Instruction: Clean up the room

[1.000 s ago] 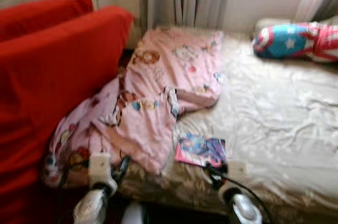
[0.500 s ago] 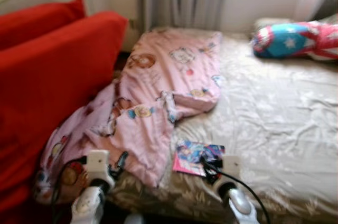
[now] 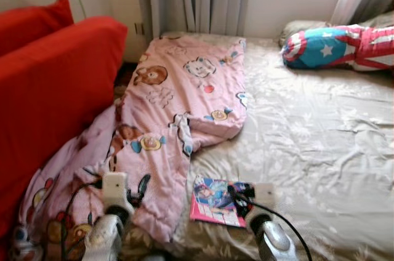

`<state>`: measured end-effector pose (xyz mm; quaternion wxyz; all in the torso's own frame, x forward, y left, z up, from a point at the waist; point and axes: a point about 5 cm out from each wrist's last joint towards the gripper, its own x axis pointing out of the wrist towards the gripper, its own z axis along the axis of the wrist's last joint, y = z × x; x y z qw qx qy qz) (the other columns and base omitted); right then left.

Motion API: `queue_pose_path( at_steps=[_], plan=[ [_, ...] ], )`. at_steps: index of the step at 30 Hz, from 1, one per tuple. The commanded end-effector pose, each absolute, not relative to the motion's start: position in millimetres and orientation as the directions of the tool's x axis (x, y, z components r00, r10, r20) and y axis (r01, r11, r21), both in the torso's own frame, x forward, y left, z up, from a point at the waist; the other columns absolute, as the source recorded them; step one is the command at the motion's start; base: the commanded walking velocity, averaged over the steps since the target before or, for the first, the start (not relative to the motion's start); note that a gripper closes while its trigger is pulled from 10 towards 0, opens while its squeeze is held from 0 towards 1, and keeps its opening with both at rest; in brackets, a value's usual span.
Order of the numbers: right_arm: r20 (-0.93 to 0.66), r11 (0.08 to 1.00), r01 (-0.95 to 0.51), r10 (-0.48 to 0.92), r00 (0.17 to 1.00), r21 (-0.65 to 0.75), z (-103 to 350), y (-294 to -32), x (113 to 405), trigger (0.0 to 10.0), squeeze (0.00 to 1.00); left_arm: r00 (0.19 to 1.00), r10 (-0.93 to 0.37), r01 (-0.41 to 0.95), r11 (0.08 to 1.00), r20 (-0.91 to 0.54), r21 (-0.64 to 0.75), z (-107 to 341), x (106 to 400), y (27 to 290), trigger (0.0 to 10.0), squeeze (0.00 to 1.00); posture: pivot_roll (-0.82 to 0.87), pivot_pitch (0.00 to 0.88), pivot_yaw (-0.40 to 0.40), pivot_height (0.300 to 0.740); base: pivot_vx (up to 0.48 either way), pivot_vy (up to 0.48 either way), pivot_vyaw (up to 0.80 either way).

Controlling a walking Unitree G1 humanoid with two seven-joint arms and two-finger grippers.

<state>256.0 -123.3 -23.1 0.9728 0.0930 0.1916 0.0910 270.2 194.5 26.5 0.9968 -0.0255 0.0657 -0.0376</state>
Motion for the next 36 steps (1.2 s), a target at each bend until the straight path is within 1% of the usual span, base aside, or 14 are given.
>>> queue_pose_path(
  at_steps=[1, 6, 14, 21, 26, 29, 33, 34, 35, 36],
  plan=[
    [-0.377, 0.972, -0.108, 0.183, 0.908, 0.211, -26.4, -130.7, 253.6, 10.0, 0.0, 0.987, -0.108, 0.099, 0.992, -0.121, -0.073, 28.3, 272.7, 185.8, 10.0, 0.0, 0.05, 0.002, -0.014, 0.642, 0.0, 0.0, 0.0],
    [-0.375, 0.976, -0.099, 0.167, 0.912, 0.195, -22.0, -130.4, 260.8, 10.0, 0.0, 0.987, -0.118, 0.11, 0.991, -0.114, -0.073, 30.7, 276.0, 184.0, 10.0, 0.0, 0.05, 0.0, -0.01, 0.642, 0.0, 0.0, 0.0],
    [-0.387, 0.977, -0.092, 0.161, 0.908, 0.192, -25.3, -129.7, 256.8, 10.0, 0.0, 0.986, -0.132, 0.125, 0.99, -0.106, -0.072, 33.0, 276.3, 181.4, 10.0, 0.0, 0.05, 0.0, -0.005, 0.598, 0.0, 0.0, 0.0],
    [-0.391, 0.979, -0.05, 0.125, 0.912, 0.196, -26.5, -131.8, 255.4, 10.0, 0.0, 0.98, -0.162, 0.155, 0.986, -0.119, -0.063, 30.1, 271.4, 179.3, 10.0, 0.0, 0.06, 0.007, 0.005, 0.598, 0.0, 0.0, 0.0],
    [-0.398, 0.978, -0.009, 0.092, 0.913, 0.207, -22.8, -134.9, 263.0, 10.0, 0.0, 0.978, -0.174, 0.168, 0.984, -0.117, -0.055, 32.2, 271.7, 179.4, 10.0, 0.0, 0.07, 0.044, 0.013, 0.598, 0.0, 0.0, 0.0],
    [-0.408, 0.97, 0.04, 0.063, 0.911, 0.239, -19.9, -139.0, 269.1, 10.0, 0.0, 0.977, -0.183, 0.179, 0.983, -0.106, -0.049, 36.9, 273.3, 178.5, 10.0, 0.0, 0.08, 0.089, 0.021, 0.598, 0.0, 0.0, 0.0],
    [-0.417, 0.957, 0.084, 0.042, 0.908, 0.278, -17.8, -142.9, 273.7, 10.0, 0.0, 0.978, -0.186, 0.182, 0.982, -0.097, -0.045, 40.2, 273.8, 178.8, 10.0, 0.0, 0.09, 0.112, 0.027, 0.598, 0.0, 0.0, 0.0],
    [-0.423, 0.946, 0.105, 0.037, 0.905, 0.307, -16.6, -144.2, 276.4, 10.0, 1.0, 0.978, -0.186, 0.183, 0.982, -0.091, -0.042, 42.6, 273.5, 179.4, 10.0, 0.0, 0.11, 0.142, 0.032, 0.598, 0.0, 0.0, 0.0],
    [-0.433, 0.929, 0.132, 0.034, 0.901, 0.346, -14.7, -145.1, 280.6, 10.0, 1.0, 0.978, -0.193, 0.191, 0.981, -0.08, -0.031, 47.1, 271.8, 180.2, 10.0, 0.0, 0.13, 0.168, 0.038, 0.598, 0.0, 0.0, 0.0],
    [-0.438, 0.925, 0.139, 0.034, 0.898, 0.355, -14.0, -145.0, 282.1, 10.0, 1.0, 0.977, -0.197, 0.195, 0.98, -0.077, -0.025, 48.6, 271.3, 180.3, 10.0, 0.0, 0.13, 0.168, 0.038, 0.598, 0.0, 0.0, 0.0]
  ],
)
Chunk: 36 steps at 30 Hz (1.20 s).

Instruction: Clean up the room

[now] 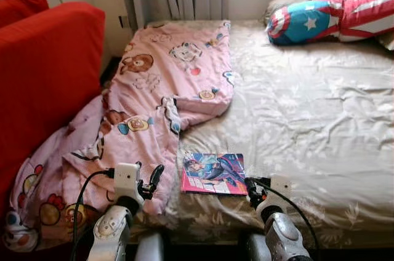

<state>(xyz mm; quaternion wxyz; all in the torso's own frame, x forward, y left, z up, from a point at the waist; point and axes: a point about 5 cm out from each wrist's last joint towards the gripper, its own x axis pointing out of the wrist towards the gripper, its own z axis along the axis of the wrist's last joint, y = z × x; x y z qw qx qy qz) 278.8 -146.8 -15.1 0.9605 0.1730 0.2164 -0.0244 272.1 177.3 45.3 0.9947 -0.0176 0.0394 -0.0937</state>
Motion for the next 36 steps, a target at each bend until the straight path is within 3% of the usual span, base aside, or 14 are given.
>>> queue_pose_path(
  at_steps=[1, 2, 3, 4, 5, 29, 36],
  plan=[
    [-0.443, 0.924, 0.14, 0.035, 0.896, 0.356, -13.4, -144.6, 283.3, 10.0, 1.0, 0.977, -0.199, 0.198, 0.98, -0.074, -0.02, 49.9, 270.6, 180.6, 10.0, 0.0, 0.13, 0.182, 0.04, 0.598, 0.0, 0.0, 0.0],
    [-0.446, 0.925, 0.139, 0.036, 0.894, 0.353, -12.7, -144.3, 284.5, 10.0, 1.0, 0.977, -0.201, 0.201, 0.98, -0.071, -0.014, 51.1, 270.2, 181.1, 10.0, 0.0, 0.14, 0.186, 0.041, 0.598, 0.0, 0.0, 0.0],
    [-0.449, 0.928, 0.129, 0.045, 0.892, 0.349, -12.0, -142.9, 285.7, 10.0, 0.88, 0.977, -0.203, 0.203, 0.979, -0.063, -0.008, 54.4, 267.7, 182.7, 10.0, 0.0, 0.15, 0.206, 0.047, 0.598, 0.0, 0.0, 0.0],
    [-0.448, 0.929, 0.122, 0.051, 0.893, 0.35, -10.6, -142.2, 287.6, 10.0, 0.05, 0.977, -0.203, 0.203, 0.979, -0.06, -0.002, 56.7, 267.0, 183.7, 10.0, 0.0, 0.15, 0.212, 0.048, 0.598, 0.0, 0.0, 0.0],
    [-0.444, 0.928, 0.122, 0.051, 0.894, 0.351, -10.0, -142.2, 288.1, 10.0, 0.0, 0.978, -0.203, 0.203, 0.979, -0.054, 0.004, 59.2, 263.5, 184.7, 10.0, 0.0, 0.17, 0.232, 0.054, 0.598, 0.0, 0.0, 0.0],
    [-0.353, 0.819, 0.066, 0.172, 0.92, 0.57, 5.0, -137.0, 303.4, 10.0, 0.0, 0.978, -0.181, 0.186, 0.981, -0.101, 0.047, 78.4, 221.1, 191.5, 10.0, 0.0, 0.25, 0.31, 0.072, 0.598, 0.0, 0.0, 0.0],
    [-0.358, 0.704, 0.137, 0.175, 0.917, 0.697, -3.5, -144.2, 295.2, 10.0, 0.0, 0.975, -0.188, 0.194, 0.98, -0.118, 0.048, 79.5, 214.0, 190.0, 10.0, 0.0, 0.26, 0.322, 0.079, 0.598, 0.0, 0.0, 0.0]
  ],
)
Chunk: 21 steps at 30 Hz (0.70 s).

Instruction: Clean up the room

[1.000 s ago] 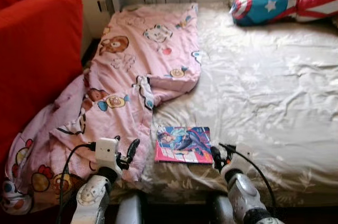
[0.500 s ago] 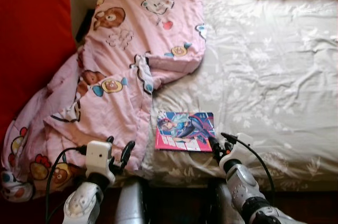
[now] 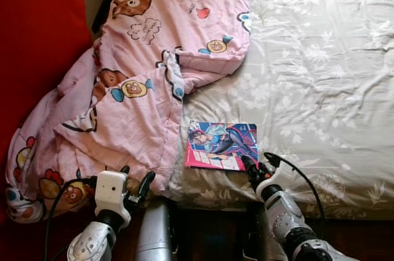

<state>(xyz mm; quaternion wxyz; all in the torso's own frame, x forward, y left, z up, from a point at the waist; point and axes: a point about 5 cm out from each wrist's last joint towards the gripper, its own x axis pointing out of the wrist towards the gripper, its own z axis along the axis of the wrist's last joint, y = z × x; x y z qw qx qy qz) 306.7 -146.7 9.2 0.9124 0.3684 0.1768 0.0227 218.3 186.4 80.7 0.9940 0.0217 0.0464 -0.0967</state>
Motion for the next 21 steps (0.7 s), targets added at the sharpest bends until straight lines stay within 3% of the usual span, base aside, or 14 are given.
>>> queue_pose_path(
  at_steps=[1, 8, 21],
  plan=[
    [-0.354, 0.684, 0.145, 0.175, 0.919, 0.715, -4.2, -145.1, 294.5, 10.0, 0.0, 0.975, -0.187, 0.194, 0.98, -0.119, 0.049, 80.1, 212.9, 190.2, 10.0, 0.0, 0.26, 0.323, 0.08, 0.598, 0.0, 0.0, 0.0],
    [-0.35, 0.569, 0.194, 0.179, 0.919, 0.799, -9.8, -149.4, 288.3, 10.0, 0.0, 0.975, -0.186, 0.194, 0.98, -0.124, 0.052, 82.6, 209.3, 190.3, 10.0, 0.0, 0.28, 0.34, 0.086, 0.598, 0.0, 0.0, 0.0],
    [-0.428, 0.509, 0.285, 0.187, 0.884, 0.812, -18.8, -150.5, 280.9, 10.0, 0.0, 0.975, -0.168, 0.178, 0.982, -0.144, 0.06, 87.7, 195.5, 195.3, 10.0, 0.0, 0.31, 0.377, 0.089, 0.598, 0.0, 0.0, 0.0]
  ],
)
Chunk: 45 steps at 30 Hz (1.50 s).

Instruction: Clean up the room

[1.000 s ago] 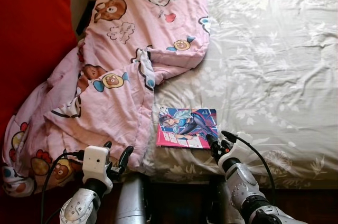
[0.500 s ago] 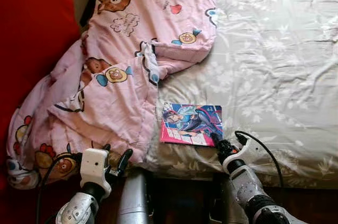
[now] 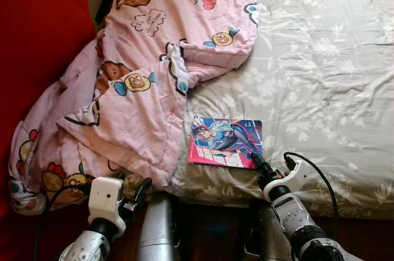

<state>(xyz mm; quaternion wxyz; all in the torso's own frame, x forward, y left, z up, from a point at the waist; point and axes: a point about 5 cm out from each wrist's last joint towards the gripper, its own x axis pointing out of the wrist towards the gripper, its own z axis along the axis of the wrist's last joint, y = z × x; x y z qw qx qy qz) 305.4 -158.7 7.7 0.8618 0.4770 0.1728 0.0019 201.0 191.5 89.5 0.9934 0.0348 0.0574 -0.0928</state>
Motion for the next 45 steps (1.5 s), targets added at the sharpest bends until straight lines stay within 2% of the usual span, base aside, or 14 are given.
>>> queue_pose_path(
  at_steps=[1, 3, 7, 9, 15, 29, 30, 31, 32, 33, 45],
  plan=[
    [-0.429, 0.492, 0.288, 0.2, 0.881, 0.821, -18.3, -147.3, 281.7, 10.0, 0.0, 0.975, -0.165, 0.175, 0.983, -0.149, 0.062, 88.0, 193.4, 196.6, 10.0, 0.0, 0.32, 0.384, 0.091, 0.598, 0.0, 0.0, 0.0],
    [-0.429, 0.492, 0.288, 0.2, 0.881, 0.821, -18.3, -147.3, 281.7, 10.0, 0.0, 0.975, -0.165, 0.175, 0.983, -0.149, 0.062, 88.0, 193.4, 196.6, 10.0, 0.0, 0.32, 0.384, 0.091, 0.598, 0.0, 0.0, 0.0],
    [-0.428, 0.483, 0.267, 0.262, 0.865, 0.834, -15.8, -132.0, 284.6, 10.0, 0.0, 0.975, -0.158, 0.171, 0.983, -0.155, 0.069, 90.2, 190.2, 198.9, 10.0, 0.0, 0.33, 0.396, 0.092, 0.598, 0.0, 0.0, 0.0],
    [-0.404, 0.456, 0.235, 0.32, 0.857, 0.859, -10.7, -115.7, 288.8, 10.0, 0.0, 0.976, -0.154, 0.167, 0.983, -0.155, 0.076, 93.9, 187.0, 200.2, 10.0, 0.0, 0.35, 0.408, 0.091, 0.598, 0.0, 0.0, 0.0],
    [-0.341, 0.432, 0.149, 0.409, 0.847, 0.89, -1.5, -97.6, 294.3, 10.0, 0.0, 0.975, -0.149, 0.164, 0.983, -0.166, 0.08, 94.6, 184.2, 200.0, 10.0, 0.0, 0.35, 0.415, 0.085, 0.598, 0.0, 0.0, 0.0],
    [-0.291, 0.41, 0.093, 0.452, 0.843, 0.907, 4.3, -90.5, 297.2, 10.0, 0.0, 0.974, -0.144, 0.16, 0.984, -0.178, 0.078, 92.9, 182.9, 196.5, 10.0, 0.0, 0.34, 0.415, 0.079, 0.598, 0.0, 0.0, 0.0],
    [-0.277, 0.402, 0.08, 0.461, 0.843, 0.912, 6.0, -88.4, 298.2, 5.1, 0.0, 0.974, -0.143, 0.159, 0.984, -0.177, 0.078, 93.1, 183.2, 196.1, 10.0, 0.0, 0.34, 0.415, 0.079, 0.598, 0.0, 0.0, 0.0],
    [-0.273, 0.4, 0.075, 0.463, 0.843, 0.913, 6.6, -87.6, 298.6, 5.1, 0.0, 0.974, -0.143, 0.159, 0.984, -0.177, 0.077, 93.2, 183.3, 195.9, 10.0, 0.0, 0.34, 0.415, 0.079, 0.598, 0.0, 0.0, 0.0],
    [-0.262, 0.395, 0.064, 0.469, 0.843, 0.916, 8.0, -86.4, 299.4, 1.0, 0.0, 0.974, -0.143, 0.159, 0.984, -0.177, 0.078, 93.3, 183.5, 195.2, 10.0, 0.0, 0.33, 0.416, 0.076, 0.598, 0.0, 0.0, 0.0],
    [-0.25, 0.393, 0.049, 0.48, 0.841, 0.918, 9.2, -85.2, 299.9, 0.0, 0.0, 0.974, -0.144, 0.16, 0.984, -0.177, 0.078, 93.2, 183.8, 194.7, 10.0, 0.0, 0.33, 0.414, 0.075, 0.598, 0.0, 0.0, 0.0],
    [-0.249, 0.406, 0.036, 0.486, 0.838, 0.913, 8.0, -87.3, 298.7, 0.0, 0.0, 0.974, -0.148, 0.164, 0.983, -0.174, 0.083, 90.8, 187.4, 192.2, 10.0, 0.0, 0.32, 0.402, 0.067, 0.598, 0.0, 0.0, 0.0]
  ],
)
